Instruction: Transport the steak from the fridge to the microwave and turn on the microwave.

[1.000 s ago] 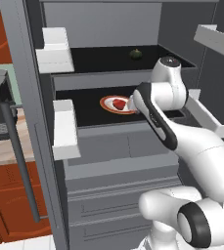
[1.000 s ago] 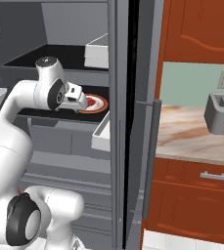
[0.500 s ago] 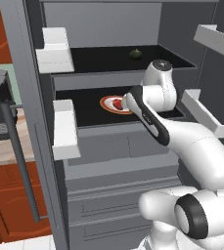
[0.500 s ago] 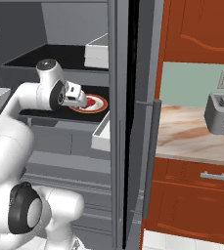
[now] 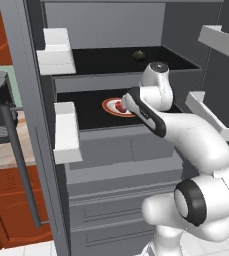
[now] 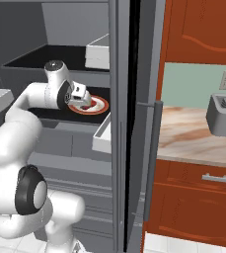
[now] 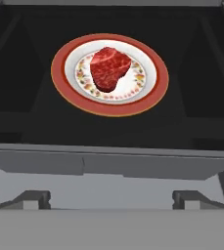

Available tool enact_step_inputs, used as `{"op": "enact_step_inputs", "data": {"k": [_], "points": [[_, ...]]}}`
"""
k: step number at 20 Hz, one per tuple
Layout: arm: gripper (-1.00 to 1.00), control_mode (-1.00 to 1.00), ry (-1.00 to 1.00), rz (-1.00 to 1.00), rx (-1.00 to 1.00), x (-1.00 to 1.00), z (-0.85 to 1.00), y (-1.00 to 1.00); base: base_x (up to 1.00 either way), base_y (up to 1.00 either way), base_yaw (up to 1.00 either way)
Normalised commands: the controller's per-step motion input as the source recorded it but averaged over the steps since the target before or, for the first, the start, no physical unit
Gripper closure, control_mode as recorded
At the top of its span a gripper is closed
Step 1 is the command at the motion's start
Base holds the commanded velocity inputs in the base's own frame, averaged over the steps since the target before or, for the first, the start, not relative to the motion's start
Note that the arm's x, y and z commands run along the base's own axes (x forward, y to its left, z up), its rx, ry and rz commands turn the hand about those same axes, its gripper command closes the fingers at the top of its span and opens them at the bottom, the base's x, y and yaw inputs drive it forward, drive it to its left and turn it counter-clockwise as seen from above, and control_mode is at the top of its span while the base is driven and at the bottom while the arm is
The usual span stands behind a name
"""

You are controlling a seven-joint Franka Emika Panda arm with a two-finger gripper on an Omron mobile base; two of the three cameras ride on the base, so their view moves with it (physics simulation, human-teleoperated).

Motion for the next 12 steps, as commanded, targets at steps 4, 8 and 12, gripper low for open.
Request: {"op": "enact_step_inputs", "data": {"k": [4,8,12], "points": [[-1.00,-1.00,0.00,0.00,0.00,0.36,-0.26,0.01,0.00,0.00,0.00],[-1.00,-1.00,0.00,0.00,0.02,0.31,-0.19,0.01,0.00,0.00,0.00],[-1.00,-1.00,0.00,0.00,0.05,0.28,-0.06,0.04,0.00,0.00,0.00]]}}
